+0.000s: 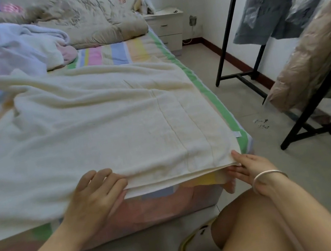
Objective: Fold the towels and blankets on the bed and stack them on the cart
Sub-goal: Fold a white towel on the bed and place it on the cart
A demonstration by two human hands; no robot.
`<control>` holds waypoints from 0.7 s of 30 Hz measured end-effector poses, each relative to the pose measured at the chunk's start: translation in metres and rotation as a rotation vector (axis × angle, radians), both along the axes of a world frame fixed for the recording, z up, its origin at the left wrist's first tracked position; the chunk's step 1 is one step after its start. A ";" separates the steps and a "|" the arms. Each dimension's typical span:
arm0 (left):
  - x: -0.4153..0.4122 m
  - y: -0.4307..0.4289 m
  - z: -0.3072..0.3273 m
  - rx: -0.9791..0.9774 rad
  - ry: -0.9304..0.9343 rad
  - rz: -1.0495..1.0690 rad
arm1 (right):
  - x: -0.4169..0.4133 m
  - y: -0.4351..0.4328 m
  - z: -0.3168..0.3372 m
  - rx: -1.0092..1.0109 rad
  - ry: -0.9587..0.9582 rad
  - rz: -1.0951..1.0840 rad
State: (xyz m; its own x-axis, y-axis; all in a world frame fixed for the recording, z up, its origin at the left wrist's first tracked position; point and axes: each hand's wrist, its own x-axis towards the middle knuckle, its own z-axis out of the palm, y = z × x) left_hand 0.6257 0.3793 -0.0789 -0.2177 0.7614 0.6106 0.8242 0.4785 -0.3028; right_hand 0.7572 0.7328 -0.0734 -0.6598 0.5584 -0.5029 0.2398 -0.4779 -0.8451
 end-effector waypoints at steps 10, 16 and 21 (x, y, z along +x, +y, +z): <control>0.013 0.004 -0.016 -0.177 -0.191 -0.093 | 0.009 0.014 -0.009 0.174 -0.067 0.037; 0.014 -0.005 -0.018 -0.088 -0.255 -0.038 | -0.007 0.001 -0.022 0.933 -0.403 -0.034; 0.007 -0.054 -0.013 0.067 -0.253 0.171 | -0.025 -0.092 0.001 1.696 0.066 0.021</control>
State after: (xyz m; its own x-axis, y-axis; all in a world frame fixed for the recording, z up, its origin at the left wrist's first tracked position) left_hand 0.6327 0.3249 -0.0916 -0.4911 0.6605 0.5679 0.7750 0.6290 -0.0613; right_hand 0.7323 0.6406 -0.0728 -0.6673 0.3920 0.6333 0.1799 0.9100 -0.3736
